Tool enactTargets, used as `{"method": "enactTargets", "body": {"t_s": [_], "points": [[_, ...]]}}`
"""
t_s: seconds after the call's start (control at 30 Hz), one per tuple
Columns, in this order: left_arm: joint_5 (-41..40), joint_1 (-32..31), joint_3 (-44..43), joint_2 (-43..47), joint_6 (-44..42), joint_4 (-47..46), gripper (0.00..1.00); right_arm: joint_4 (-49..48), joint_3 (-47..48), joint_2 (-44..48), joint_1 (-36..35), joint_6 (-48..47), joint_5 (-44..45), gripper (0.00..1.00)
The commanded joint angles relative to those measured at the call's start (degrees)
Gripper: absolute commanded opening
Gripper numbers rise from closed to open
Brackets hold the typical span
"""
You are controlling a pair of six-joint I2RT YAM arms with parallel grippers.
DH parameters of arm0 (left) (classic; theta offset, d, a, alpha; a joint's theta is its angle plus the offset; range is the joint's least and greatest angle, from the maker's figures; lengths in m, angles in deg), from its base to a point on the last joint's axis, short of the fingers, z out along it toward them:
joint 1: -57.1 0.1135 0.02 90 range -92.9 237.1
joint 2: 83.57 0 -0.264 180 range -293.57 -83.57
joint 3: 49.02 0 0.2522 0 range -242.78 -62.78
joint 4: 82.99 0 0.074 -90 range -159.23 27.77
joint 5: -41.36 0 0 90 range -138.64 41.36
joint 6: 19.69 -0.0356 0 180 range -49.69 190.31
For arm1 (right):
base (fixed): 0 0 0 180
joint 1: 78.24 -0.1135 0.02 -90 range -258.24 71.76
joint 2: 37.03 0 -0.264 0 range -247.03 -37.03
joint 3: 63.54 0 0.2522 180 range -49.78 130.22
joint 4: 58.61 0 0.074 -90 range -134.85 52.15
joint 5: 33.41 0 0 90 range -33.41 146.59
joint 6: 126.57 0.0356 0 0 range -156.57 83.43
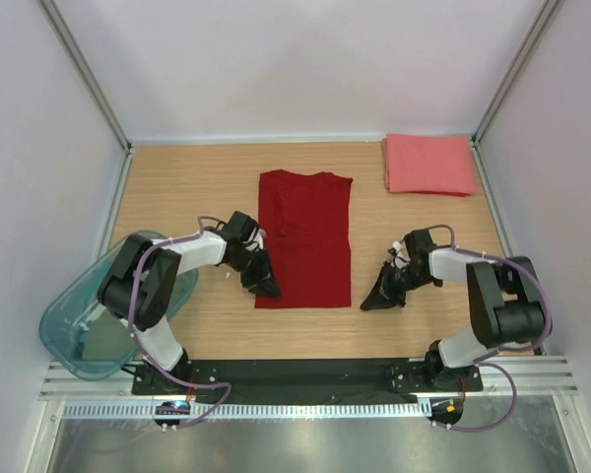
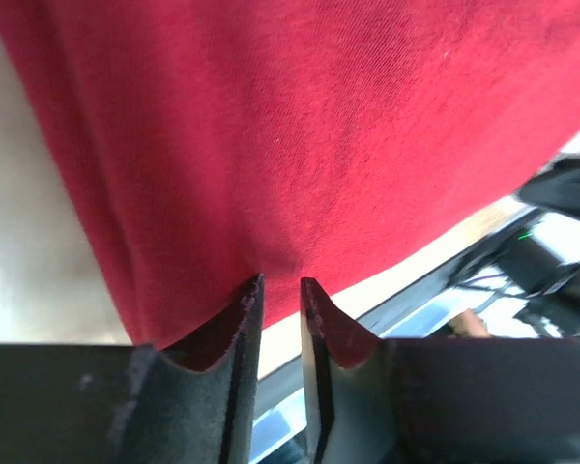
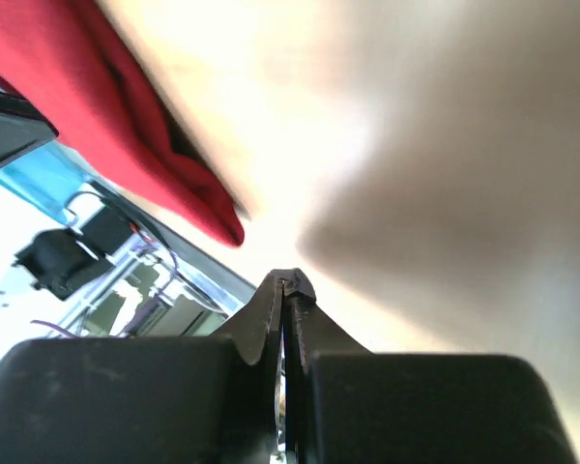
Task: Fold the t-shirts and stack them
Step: Fold the tshirt
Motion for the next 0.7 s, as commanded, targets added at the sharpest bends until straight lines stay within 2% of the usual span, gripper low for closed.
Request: {"method": "enactTargets", "body": {"t_s": [0.0,0.03,0.07,0.17,0.27,0.4,0.5,0.67], "points": [[-7.24,-2.45,3.56,4.45,-3.22,8.38,0.25,8.55,-0.31,10.95,-1.86,1.44,2.84,0.02],[-7.42,-2.72,3.03,7.68,-3.39,10.4,0.27,9.78,1.08,12.91,-1.96,2.22,3.19,0.02],[-7.07,-3.07,2.42,9.02,-3.48,11.29,0.34,10.92,2.14,14.76,-1.96,2.49,4.15,0.04],[-6.46,-3.16,-2.67,13.51,-4.45,15.41,0.46,12.34,6.36,17.77,-2.13,3.28,4.34,0.08],[-7.33,-3.07,-10.31,15.27,-6.03,19.71,0.49,9.54,10.14,14.62,-2.74,2.93,3.29,0.12],[-6.11,-2.2,-16.74,12.47,-8.05,19.56,0.39,2.09,16.02,5.65,-5.55,5.65,0.91,0.13],[-2.25,0.61,-18.68,7.22,-7.79,15.71,0.27,-4.59,20.86,-1.11,-8.8,9.68,0.39,0.12],[3.64,4.92,-20.34,-2.38,-5.42,8.06,0.2,-16.81,25.96,-13.84,-11.53,16.55,-2.43,0.1]]}}
